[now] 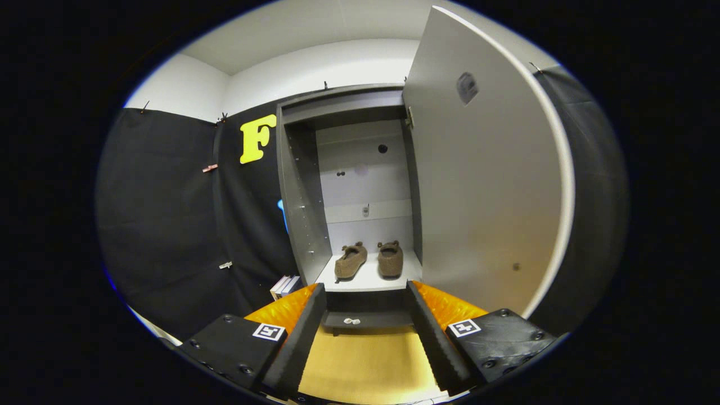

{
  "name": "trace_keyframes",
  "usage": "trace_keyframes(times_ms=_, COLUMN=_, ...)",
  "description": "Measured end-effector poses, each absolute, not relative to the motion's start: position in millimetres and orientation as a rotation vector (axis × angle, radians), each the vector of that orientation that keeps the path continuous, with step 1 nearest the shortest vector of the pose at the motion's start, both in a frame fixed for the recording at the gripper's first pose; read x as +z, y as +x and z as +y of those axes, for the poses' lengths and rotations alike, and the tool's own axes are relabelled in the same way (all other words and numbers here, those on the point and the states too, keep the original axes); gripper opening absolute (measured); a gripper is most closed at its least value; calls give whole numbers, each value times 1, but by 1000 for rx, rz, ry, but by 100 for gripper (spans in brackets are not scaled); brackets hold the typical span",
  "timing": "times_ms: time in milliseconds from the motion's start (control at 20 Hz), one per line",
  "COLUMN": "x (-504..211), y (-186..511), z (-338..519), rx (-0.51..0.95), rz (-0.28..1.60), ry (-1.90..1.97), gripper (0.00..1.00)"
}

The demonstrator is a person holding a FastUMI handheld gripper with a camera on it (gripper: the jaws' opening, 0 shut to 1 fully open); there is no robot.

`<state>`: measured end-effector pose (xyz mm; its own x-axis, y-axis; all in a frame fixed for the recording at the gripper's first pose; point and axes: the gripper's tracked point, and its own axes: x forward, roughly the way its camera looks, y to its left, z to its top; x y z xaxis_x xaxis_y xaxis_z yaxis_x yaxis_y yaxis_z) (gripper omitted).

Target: Open the shoe cabinet door, grab the shoes and put them into the shoe cabinet, then close the shoe cabinet door.

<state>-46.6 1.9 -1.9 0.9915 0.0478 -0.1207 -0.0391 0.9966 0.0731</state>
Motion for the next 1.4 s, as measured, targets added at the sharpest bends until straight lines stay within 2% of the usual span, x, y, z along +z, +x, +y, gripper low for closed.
trace_keyframes(times_ms=300, x=14, y=-110, z=-47, rx=-10, rz=67, ry=75, gripper=91)
trace_keyframes(times_ms=650, x=24, y=-129, z=-124, rx=-100, rz=59, ry=67, gripper=97)
trace_keyframes(times_ms=850, x=26, y=-126, z=-161, rx=-110, rz=64, ry=72, gripper=98)
trace_keyframes(times_ms=1400, x=1, y=-60, z=-201, rx=-2, rz=131, ry=96, gripper=98)
